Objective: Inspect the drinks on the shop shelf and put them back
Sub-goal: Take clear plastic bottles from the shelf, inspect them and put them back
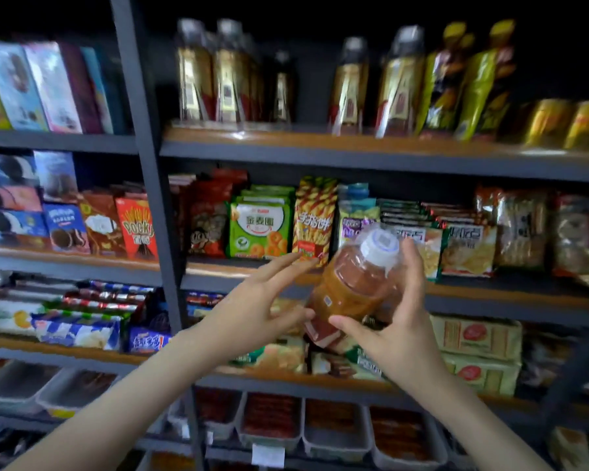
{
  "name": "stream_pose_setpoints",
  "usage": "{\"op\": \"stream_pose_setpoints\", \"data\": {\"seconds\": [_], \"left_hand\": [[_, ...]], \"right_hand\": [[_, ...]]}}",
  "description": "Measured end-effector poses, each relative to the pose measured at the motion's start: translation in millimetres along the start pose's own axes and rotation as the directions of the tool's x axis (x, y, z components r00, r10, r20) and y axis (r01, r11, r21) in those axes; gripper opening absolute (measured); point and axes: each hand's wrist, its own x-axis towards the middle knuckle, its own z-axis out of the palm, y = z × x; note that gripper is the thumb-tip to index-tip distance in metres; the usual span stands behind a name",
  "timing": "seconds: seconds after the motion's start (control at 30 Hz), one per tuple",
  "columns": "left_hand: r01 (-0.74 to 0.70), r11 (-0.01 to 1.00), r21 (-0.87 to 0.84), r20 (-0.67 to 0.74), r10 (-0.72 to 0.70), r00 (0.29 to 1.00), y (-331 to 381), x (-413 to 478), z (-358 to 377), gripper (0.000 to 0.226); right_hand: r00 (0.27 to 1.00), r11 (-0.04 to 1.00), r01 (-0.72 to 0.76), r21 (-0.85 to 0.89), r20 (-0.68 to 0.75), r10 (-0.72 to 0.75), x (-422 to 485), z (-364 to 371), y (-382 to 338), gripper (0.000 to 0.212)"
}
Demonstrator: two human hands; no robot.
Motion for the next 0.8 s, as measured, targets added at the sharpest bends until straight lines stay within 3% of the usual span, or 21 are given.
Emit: {"op": "stream_pose_setpoints", "data": {"seconds": [0.17, 0.33, 0.43, 0.5, 0.63, 0.8], "left_hand": [[-0.054, 0.975, 0.214, -0.246, 0.108, 0.963, -10, 49, -52, 0.058], [-0.05, 0.929, 0.368, -0.451, 0.225, 0.864, -30, 102, -95, 0.05], [-0.06, 0.881, 0.469, -0.49, 0.316, 0.812, -52, 133, -119, 0.054], [-0.061, 0.858, 0.51, -0.511, 0.359, 0.781, -72, 153, -133, 0.054], [-0.042, 0.845, 0.534, -0.539, 0.378, 0.753, -107, 184, -156, 0.05], [-0.023, 0.819, 0.573, -0.501, 0.372, 0.781, -129, 213, -170, 0.054]], "right_hand": [[0.954, 0.982, 0.179, -0.062, -0.235, -0.188, 68, -13, 0, 0.104], [0.739, 0.847, 0.472, -0.244, -0.414, -0.532, 157, -19, -1, 0.111], [0.669, 0.841, 0.457, -0.288, -0.512, -0.539, 204, -12, 4, 0.108], [0.696, 0.88, 0.379, -0.286, -0.539, -0.474, 233, -4, 7, 0.106], [0.843, 0.928, 0.157, -0.338, -0.444, -0.304, 278, 9, 17, 0.107], [0.938, 0.874, -0.103, -0.474, -0.34, -0.074, 314, 21, 34, 0.114]]}}
